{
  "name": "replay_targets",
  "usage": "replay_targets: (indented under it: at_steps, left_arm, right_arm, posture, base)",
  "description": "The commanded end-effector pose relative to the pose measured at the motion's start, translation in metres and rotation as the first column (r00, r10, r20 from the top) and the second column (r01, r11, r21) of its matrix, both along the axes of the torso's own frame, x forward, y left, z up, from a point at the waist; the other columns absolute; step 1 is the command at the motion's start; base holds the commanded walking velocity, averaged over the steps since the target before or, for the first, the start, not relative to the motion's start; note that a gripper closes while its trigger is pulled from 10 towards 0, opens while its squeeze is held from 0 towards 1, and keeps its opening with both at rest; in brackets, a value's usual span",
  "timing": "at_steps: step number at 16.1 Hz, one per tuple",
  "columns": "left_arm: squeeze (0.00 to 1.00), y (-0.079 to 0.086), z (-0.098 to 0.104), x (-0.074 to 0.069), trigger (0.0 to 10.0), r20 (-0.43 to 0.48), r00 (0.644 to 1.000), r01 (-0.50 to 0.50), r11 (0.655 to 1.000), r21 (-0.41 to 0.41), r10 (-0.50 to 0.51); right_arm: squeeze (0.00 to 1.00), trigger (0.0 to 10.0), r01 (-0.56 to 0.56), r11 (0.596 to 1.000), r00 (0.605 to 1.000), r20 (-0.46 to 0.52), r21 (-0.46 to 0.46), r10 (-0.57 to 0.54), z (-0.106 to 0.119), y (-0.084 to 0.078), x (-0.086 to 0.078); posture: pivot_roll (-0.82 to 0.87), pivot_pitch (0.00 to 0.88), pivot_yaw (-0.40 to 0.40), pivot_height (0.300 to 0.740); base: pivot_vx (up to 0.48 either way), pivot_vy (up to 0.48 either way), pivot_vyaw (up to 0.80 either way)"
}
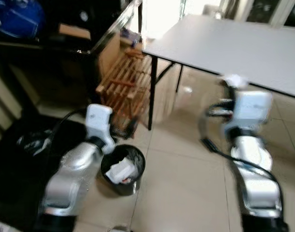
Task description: Picking trash to rubbish bin
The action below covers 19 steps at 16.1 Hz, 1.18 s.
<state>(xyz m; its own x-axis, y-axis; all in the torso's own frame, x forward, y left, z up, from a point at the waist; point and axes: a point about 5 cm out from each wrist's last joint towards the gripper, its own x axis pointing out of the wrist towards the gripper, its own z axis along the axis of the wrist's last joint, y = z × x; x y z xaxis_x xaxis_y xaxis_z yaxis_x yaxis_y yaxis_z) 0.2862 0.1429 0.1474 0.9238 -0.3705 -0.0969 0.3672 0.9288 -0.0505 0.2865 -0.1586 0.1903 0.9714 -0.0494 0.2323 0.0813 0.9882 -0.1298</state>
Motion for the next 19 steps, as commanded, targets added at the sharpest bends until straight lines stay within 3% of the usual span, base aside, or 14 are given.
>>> replay_targets:
  at_steps: [1,17,19]
  left_arm:
    - [0.00,-0.0062,0.0023,0.0000,10.0,0.003,1.000,0.027,1.000,-0.008,-0.027]
    - [0.00,-0.0085,-0.0011,-0.0001,10.0,-0.007,0.999,0.033,0.999,0.004,-0.033]
    - [0.00,-0.0098,0.0012,0.0005,10.0,0.016,0.999,0.041,0.999,0.007,-0.041]
  right_arm:
    - [0.00,10.0,0.037,0.999,0.999,-0.004,-0.006,-0.038,-0.0011,-0.0100,-0.0007]
    - [0.00,10.0,0.044,0.999,0.999,0.005,-0.010,-0.043,-0.0003,-0.0097,0.0007]
    - [0.00,10.0,0.044,0.999,0.999,0.004,-0.004,-0.044,-0.0010,-0.0093,0.0004]
  posture:
    - [0.04,0.084,0.003,0.740]
    - [0.04,0.089,0.006,0.740]
    - [0.04,0.088,0.009,0.740]
  base:
    - [0.000,0.480,0.00]
    - [0.000,0.480,0.00]
    - [0.000,0.000,0.00]
